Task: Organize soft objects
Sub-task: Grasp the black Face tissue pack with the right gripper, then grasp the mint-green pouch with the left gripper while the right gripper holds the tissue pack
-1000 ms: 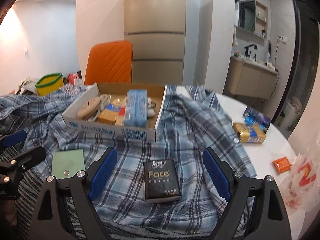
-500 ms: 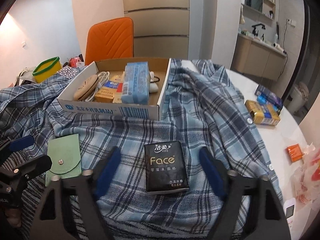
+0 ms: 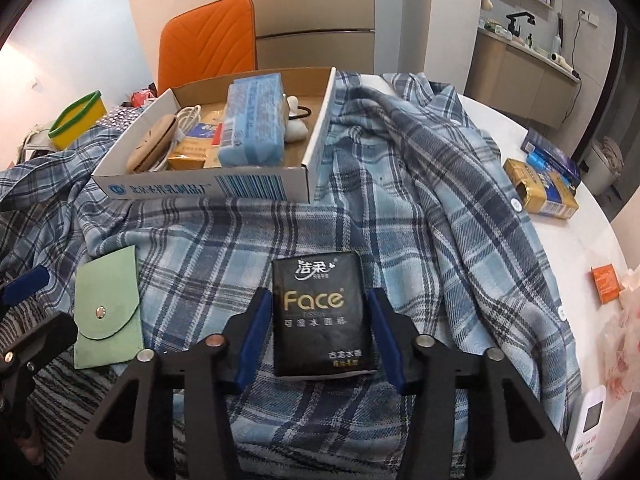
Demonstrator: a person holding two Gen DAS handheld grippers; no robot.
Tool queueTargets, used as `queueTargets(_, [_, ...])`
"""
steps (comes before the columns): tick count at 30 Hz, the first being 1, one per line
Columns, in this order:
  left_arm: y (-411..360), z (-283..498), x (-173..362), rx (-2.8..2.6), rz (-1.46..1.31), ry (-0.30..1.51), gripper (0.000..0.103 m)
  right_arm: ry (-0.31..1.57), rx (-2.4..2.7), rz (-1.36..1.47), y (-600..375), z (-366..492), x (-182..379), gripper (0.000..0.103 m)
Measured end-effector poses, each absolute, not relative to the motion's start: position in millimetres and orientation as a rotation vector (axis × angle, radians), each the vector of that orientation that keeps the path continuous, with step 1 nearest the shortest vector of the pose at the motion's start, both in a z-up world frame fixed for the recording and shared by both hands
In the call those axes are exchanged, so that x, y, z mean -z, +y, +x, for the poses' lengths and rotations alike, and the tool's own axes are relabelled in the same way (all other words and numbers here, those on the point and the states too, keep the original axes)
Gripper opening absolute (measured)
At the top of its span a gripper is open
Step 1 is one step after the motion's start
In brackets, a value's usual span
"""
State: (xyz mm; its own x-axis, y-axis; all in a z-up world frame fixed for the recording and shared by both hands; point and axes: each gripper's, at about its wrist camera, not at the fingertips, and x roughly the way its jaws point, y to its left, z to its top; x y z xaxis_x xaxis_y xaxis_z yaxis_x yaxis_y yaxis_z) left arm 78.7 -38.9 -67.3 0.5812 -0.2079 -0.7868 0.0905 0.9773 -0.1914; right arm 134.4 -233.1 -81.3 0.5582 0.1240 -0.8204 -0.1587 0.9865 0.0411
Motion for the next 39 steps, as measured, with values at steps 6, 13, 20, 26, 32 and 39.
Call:
queueTargets(6, [-38,93,79,0.197,-0.185,1.053,0.1,0.965,-0.178,-0.05,-231,134,81,0.05])
queueTargets(13, [-40,104,84,0.232,-0.215,1.113,0.09,0.951,-0.18,-0.066,-229,129,79,0.05])
queueTargets(20, [-60,121,85,0.231,-0.11,1.151,0.09,0.941,-0.182,-0.067,-230,127,77,0.05])
queueTargets(26, [-82,136,90,0.158,0.029,1.172,0.09,0.937,-0.183,-0.065,-230,126,76,0.05])
queueTargets(32, [-80,147,100,0.08,0.049,1.168,0.088,0.934,-0.186,-0.062,-231,126,75,0.05])
queueTargets(39, [-65,131,88,0.101,0.003,1.144,0.08,0.933,-0.184,-0.066,-231,125,75,0.05])
